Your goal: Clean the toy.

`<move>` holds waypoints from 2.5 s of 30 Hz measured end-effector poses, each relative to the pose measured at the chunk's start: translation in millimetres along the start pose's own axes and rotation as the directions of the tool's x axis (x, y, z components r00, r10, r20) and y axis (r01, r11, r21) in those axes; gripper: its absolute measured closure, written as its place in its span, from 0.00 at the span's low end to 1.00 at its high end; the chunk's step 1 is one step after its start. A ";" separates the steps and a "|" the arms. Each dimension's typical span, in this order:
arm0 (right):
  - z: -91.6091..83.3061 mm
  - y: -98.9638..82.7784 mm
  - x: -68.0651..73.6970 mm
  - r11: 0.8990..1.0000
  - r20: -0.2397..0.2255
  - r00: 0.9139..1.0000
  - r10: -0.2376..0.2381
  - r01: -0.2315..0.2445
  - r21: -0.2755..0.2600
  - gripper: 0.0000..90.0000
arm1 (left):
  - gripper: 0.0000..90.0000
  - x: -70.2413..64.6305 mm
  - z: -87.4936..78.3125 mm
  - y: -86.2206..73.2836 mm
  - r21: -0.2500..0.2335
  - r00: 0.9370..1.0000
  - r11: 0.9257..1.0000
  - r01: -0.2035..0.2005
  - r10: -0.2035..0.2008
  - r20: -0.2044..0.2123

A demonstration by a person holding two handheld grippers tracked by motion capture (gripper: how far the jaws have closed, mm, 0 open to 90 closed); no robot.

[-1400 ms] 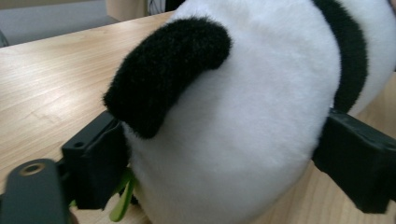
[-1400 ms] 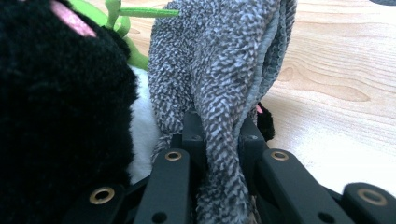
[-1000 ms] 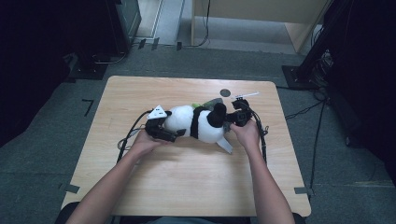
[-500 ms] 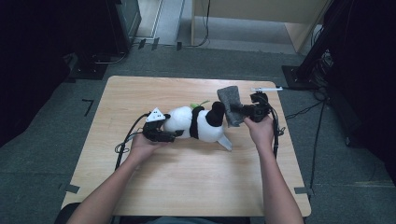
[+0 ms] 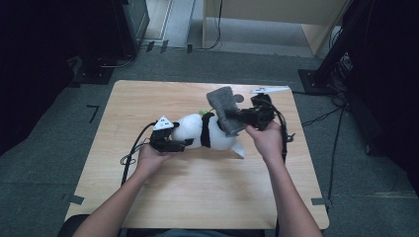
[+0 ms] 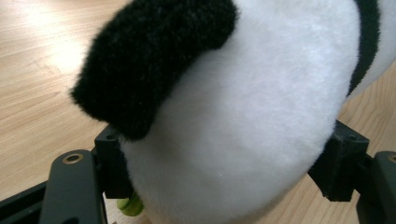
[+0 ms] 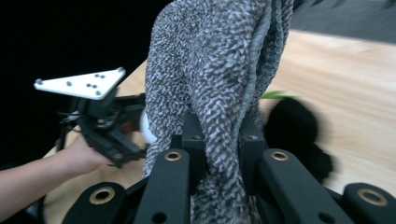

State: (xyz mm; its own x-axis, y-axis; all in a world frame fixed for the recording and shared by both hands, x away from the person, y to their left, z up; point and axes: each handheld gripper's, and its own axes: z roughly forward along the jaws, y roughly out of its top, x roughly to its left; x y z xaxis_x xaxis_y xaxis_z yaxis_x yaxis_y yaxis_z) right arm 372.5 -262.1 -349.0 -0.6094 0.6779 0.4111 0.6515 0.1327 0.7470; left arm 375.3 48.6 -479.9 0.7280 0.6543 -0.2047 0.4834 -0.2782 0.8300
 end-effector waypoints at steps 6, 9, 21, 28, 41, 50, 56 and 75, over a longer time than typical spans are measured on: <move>53.9 9.5 30.0 0.998 -0.061 0.998 0.000 0.004 0.067 0.88 | 0.27 0.4 0.4 -1.1 -0.011 1.000 1.000 0.006 -0.006 -0.003; 77.2 14.0 44.0 0.995 -0.066 0.998 0.002 0.005 0.100 0.88 | 0.27 -0.6 0.2 -0.8 -0.013 1.000 1.000 0.003 -0.003 -0.010; 114.7 2.3 30.3 0.985 -0.052 0.996 0.077 -0.068 0.162 0.88 | 0.28 2.4 1.5 -1.9 -0.001 0.999 0.999 0.034 -0.034 -0.011; 98.1 -0.1 15.0 0.982 0.012 0.997 0.078 -0.078 0.170 0.87 | 0.29 3.6 2.0 -1.6 0.001 0.999 0.999 0.049 -0.049 -0.009; 66.2 -2.6 -4.9 0.983 0.051 0.994 0.095 -0.102 0.151 0.87 | 0.29 3.1 2.4 -0.6 0.004 0.999 0.999 0.044 -0.044 -0.003; 33.5 -5.6 -25.4 0.985 0.083 0.987 0.135 -0.143 0.099 0.87 | 0.29 4.2 2.5 0.1 0.006 0.999 0.999 0.053 -0.053 0.000; 16.7 -11.0 -40.5 0.982 0.092 0.982 0.165 -0.172 0.077 0.87 | 0.29 4.9 2.8 0.5 0.006 0.999 0.999 0.054 -0.054 0.005; 19.5 0.6 -5.8 0.993 -0.034 0.993 0.111 -0.109 0.042 0.87 | 0.29 8.3 2.6 0.3 0.000 0.997 0.997 0.080 -0.080 0.015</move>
State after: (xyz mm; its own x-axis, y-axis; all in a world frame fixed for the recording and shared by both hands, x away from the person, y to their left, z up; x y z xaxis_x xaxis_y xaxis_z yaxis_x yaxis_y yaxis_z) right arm 385.3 -251.9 -361.1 -0.5487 0.6632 0.5090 0.7326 0.0881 0.6749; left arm 382.8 52.1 -482.8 0.6944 0.6638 -0.2779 0.5398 -0.2250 0.8112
